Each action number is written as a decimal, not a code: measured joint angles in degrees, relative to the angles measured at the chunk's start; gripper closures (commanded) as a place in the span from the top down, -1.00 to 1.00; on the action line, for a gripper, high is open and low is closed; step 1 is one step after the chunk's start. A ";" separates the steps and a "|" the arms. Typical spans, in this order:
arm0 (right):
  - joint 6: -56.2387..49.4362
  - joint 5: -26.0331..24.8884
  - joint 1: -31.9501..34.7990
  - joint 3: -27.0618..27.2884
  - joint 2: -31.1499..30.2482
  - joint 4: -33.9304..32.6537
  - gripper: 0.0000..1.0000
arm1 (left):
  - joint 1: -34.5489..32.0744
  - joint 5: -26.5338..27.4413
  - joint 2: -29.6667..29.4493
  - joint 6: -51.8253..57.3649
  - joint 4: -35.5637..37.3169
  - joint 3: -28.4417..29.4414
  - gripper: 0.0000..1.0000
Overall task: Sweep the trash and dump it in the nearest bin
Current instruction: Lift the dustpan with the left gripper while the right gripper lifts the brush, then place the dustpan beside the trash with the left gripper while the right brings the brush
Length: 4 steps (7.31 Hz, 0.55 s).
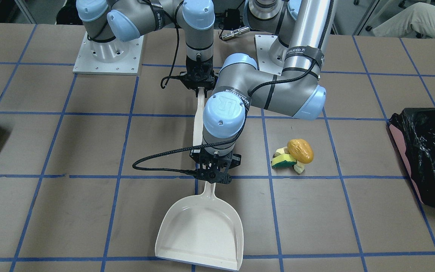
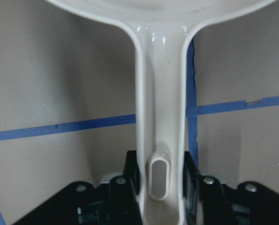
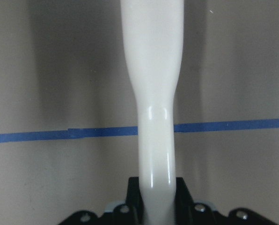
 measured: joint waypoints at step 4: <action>7.28 0.75 0.04 -0.49 -1.58 0.15 -1.00 | 9.55 0.27 7.18 26.05 -9.48 0.37 -1.00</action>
